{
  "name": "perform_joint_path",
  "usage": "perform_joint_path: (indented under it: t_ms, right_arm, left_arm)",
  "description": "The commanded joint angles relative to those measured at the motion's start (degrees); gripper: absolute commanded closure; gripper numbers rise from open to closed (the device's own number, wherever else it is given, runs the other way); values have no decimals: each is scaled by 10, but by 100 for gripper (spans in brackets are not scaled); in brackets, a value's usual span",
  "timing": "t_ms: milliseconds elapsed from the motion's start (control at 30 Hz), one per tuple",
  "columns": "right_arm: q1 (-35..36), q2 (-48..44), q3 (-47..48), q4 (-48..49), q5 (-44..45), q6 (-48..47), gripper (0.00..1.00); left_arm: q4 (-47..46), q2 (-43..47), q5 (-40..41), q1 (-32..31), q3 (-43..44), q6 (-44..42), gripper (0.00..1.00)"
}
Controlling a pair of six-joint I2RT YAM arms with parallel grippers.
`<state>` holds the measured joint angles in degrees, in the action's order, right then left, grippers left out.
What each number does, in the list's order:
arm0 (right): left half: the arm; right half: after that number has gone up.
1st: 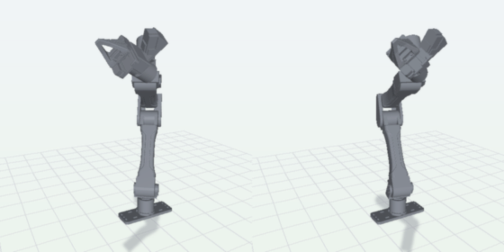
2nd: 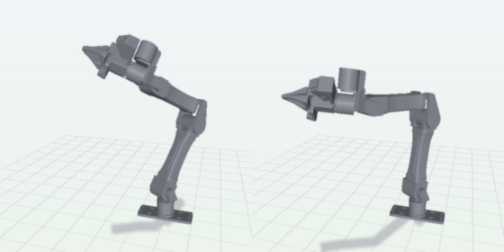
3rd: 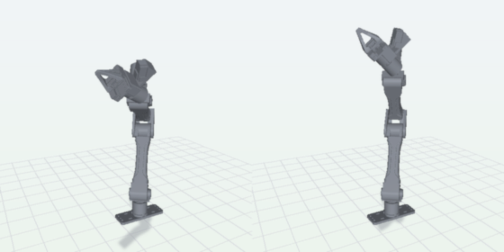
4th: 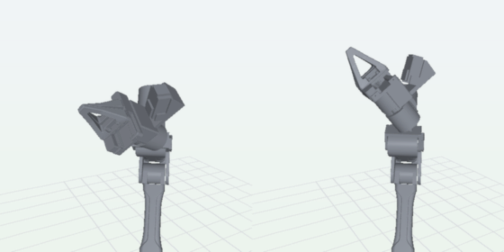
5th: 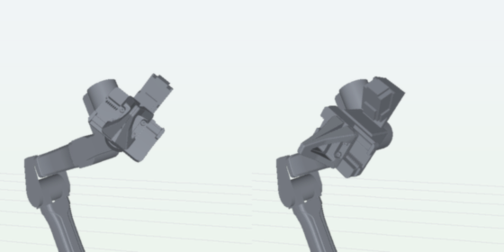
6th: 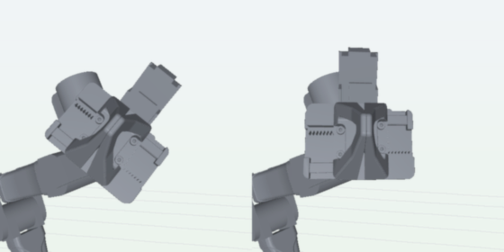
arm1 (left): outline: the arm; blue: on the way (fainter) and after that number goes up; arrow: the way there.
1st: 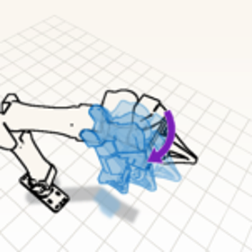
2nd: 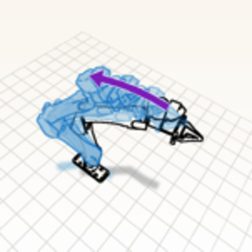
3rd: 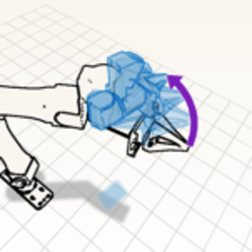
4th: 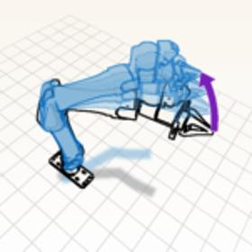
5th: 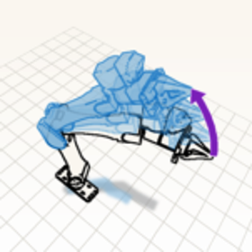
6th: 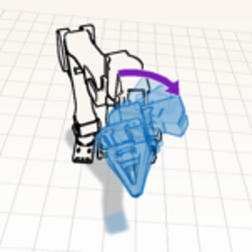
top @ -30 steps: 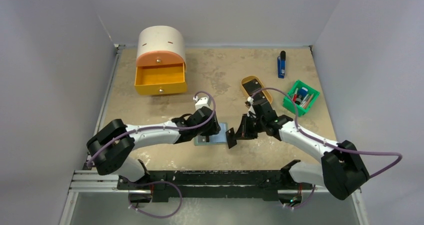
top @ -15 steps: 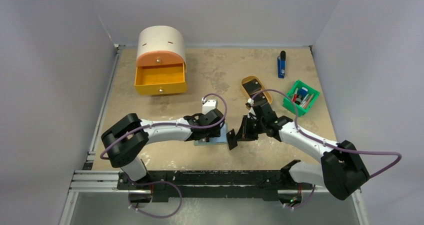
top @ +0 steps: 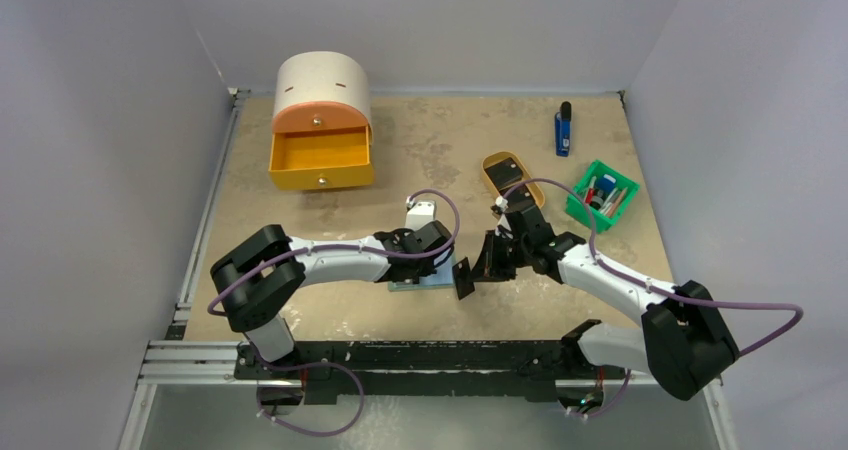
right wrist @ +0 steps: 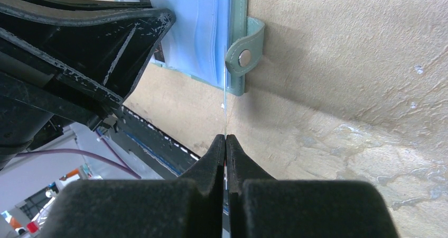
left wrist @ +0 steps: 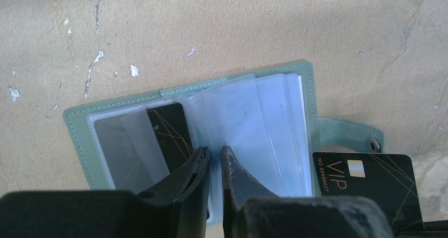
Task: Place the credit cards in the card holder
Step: Turn over the card slot in the card holder.
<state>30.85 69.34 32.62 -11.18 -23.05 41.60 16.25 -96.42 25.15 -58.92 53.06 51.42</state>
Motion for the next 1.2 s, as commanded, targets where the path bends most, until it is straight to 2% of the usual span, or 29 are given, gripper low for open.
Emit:
perform_joint_path:
  t_ms: [0, 367, 633, 1033, 1167]
  right_arm:
    - [3, -10, 2, 13, -9, -2, 100]
    - [9, -48, 22, 48, -30, -14, 100]
    - [9, 49, 47, 38, -65, -25, 100]
    - [15, 98, 41, 98, -107, -16, 100]
    - [23, 127, 58, 97, -123, -24, 100]
  left_arm:
    - [17, 8, 24, -2, -5, 2, 89]
    - [6, 26, 25, -1, -24, 4, 91]
    - [4, 33, 25, -1, -28, 7, 91]
    - [0, 45, 22, -2, -31, 8, 91]
    - [0, 58, 15, -2, -23, 7, 88]
